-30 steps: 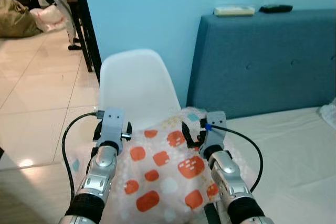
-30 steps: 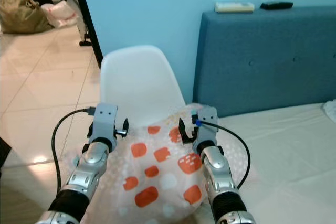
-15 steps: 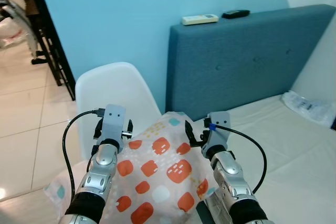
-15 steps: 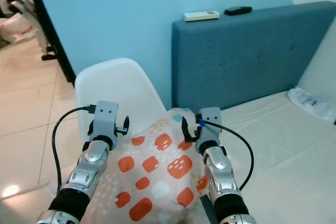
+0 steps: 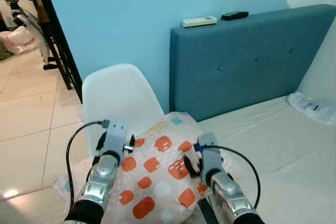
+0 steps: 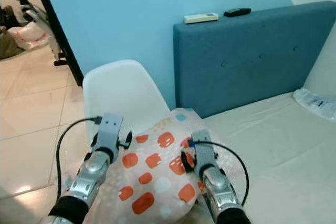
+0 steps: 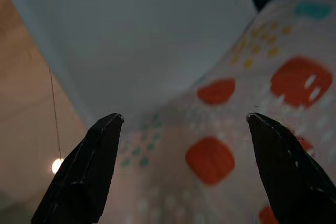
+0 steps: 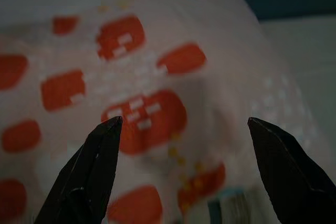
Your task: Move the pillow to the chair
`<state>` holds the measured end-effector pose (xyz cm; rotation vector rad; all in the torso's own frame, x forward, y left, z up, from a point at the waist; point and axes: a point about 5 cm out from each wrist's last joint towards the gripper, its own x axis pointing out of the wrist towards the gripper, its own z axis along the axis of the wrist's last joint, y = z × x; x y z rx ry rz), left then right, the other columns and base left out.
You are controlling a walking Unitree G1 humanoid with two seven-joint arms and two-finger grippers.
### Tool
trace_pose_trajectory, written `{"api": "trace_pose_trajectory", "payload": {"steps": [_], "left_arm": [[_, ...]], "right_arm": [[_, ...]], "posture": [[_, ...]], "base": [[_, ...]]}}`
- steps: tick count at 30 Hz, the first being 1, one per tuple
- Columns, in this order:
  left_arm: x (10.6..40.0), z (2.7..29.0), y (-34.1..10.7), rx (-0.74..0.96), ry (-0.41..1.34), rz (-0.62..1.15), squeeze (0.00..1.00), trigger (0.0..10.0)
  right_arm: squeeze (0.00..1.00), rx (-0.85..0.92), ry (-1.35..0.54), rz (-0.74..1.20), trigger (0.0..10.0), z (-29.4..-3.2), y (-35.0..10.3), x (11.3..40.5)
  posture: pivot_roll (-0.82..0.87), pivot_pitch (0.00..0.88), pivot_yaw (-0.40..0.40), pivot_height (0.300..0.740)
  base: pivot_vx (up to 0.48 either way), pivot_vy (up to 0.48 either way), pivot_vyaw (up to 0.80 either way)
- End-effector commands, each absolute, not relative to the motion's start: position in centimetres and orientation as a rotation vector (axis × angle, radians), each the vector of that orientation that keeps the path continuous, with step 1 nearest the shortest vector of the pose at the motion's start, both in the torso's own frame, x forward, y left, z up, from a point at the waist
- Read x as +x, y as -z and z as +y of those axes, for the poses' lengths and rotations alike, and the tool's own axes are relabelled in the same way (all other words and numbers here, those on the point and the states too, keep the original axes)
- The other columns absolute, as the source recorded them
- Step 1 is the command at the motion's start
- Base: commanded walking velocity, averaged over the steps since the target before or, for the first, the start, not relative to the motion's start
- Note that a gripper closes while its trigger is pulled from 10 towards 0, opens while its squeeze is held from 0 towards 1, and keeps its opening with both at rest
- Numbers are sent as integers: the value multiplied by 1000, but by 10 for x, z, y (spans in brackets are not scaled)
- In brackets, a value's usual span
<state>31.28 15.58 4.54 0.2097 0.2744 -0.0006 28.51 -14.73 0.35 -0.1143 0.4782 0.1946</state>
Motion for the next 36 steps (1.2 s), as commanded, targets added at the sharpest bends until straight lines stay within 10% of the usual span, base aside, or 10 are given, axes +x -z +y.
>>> {"api": "trace_pose_trajectory", "payload": {"steps": [1,12,36], "left_arm": [[310,161,-39,213,-2,301,0,10000],[312,157,-42,197,8,282,0,10000],[315,153,-46,176,2,241,0,10000]], "right_arm": [[0,-106,-191,495,10000,-146,-1,283],[0,-99,-168,442,10000,-150,-10,289],[0,-51,-236,426,10000,-141,-21,295]], "posture": [[-48,46,2,740],[-59,53,4,740],[-56,43,-27,740]], "base": [[0,0,0],[0,0,0],[0,0,-800]]}}
